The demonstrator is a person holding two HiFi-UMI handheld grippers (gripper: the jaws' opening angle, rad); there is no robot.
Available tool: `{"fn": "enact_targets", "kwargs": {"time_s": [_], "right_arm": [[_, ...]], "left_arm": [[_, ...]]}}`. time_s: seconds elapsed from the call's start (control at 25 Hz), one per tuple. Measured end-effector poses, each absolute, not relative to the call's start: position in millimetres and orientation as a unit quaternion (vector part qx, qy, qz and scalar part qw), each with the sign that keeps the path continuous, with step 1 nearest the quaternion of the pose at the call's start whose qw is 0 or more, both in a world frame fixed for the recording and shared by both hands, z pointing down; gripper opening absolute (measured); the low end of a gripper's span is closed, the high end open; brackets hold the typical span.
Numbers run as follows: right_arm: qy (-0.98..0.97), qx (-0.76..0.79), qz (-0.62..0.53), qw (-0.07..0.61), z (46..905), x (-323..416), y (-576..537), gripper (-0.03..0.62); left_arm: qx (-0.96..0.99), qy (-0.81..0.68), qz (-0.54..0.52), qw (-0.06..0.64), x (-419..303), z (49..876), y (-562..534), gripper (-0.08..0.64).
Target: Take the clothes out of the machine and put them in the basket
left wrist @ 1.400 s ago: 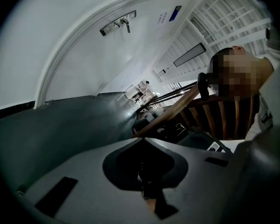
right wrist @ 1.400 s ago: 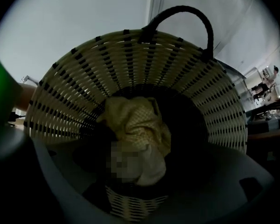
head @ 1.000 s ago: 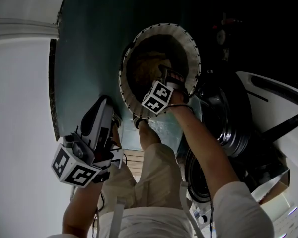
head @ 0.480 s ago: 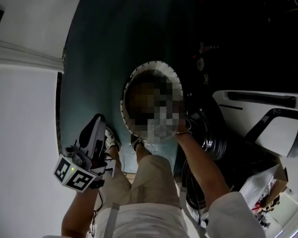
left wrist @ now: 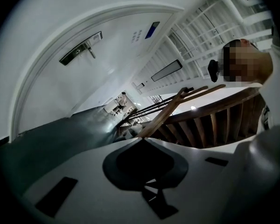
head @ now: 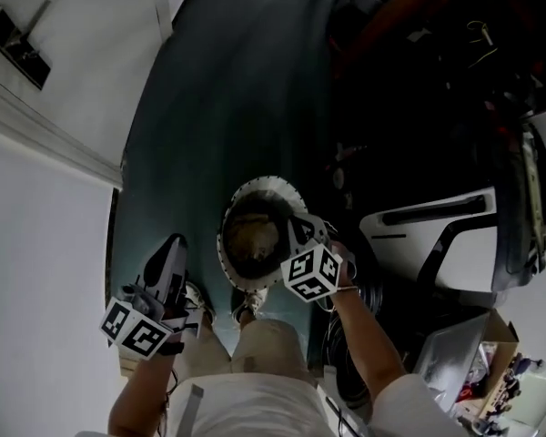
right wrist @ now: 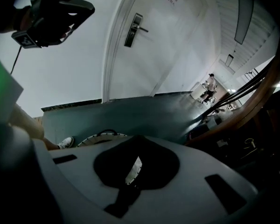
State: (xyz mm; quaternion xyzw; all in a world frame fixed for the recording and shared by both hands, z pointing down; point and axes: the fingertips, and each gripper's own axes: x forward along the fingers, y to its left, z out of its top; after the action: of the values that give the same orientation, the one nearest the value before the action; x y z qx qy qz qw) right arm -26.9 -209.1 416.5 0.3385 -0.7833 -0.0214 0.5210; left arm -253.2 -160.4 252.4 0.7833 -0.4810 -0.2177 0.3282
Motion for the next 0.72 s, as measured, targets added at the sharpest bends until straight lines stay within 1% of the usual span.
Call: {"fn": "enact_targets", "kwargs": {"time_s": [0.28,0.52,0.72], "right_arm": [[-0.795,0.361,-0.056,0.485,318,-14,-194,0.012],[-0.797,0.369,-0.085,0.47,249,-8,-176,0.012],[-0.807,0.373,-0.107,0.445,201,-11,-162,0.012]], "left_arm": [[0.791,-0.487,-0.242,0.28,-273,190,-158,0.012],[0.782,-0.5,-0.265,0.261,-290,155,-143,0.012],[0.774,-0.513,-0.28,0.242,-306,133,-139,0.012]]}}
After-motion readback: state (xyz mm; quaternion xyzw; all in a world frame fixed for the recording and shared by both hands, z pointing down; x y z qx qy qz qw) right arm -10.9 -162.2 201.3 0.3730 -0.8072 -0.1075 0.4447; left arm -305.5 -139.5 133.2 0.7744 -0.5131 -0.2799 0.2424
